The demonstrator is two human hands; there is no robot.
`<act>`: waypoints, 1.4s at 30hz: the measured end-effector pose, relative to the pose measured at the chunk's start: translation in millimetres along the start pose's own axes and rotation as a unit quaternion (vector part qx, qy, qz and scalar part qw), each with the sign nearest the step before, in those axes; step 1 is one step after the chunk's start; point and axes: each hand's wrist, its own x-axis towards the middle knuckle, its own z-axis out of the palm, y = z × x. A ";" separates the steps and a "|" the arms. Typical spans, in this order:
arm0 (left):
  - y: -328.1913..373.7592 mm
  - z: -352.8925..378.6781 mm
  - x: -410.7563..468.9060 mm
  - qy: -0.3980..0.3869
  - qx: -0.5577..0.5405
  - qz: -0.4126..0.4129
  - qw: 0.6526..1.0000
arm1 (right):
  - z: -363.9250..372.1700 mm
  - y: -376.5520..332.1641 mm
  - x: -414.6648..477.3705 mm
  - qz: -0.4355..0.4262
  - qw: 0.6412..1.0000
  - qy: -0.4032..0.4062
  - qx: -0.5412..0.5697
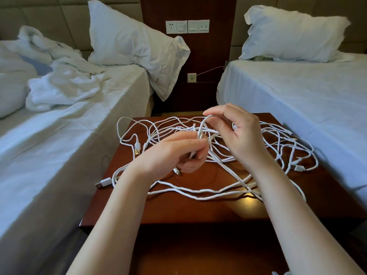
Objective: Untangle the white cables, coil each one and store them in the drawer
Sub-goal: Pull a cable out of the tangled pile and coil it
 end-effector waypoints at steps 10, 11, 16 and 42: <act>11.6 5.0 -1.8 0.017 -0.075 0.060 0.995 | 19.0 -8.2 -5.1 -0.007 0.995 -0.102 0.009; 11.6 4.3 -1.6 0.034 -0.085 0.066 0.994 | 22.5 -9.6 -5.4 0.002 0.994 -0.111 -0.010; 10.4 -2.8 -1.1 0.087 -0.119 0.102 0.984 | 28.7 -14.5 -8.4 0.005 0.980 -0.167 -0.103; -34.0 -55.2 -0.7 0.592 0.176 0.149 0.772 | 25.9 -34.9 -7.4 0.092 0.904 -0.361 -0.212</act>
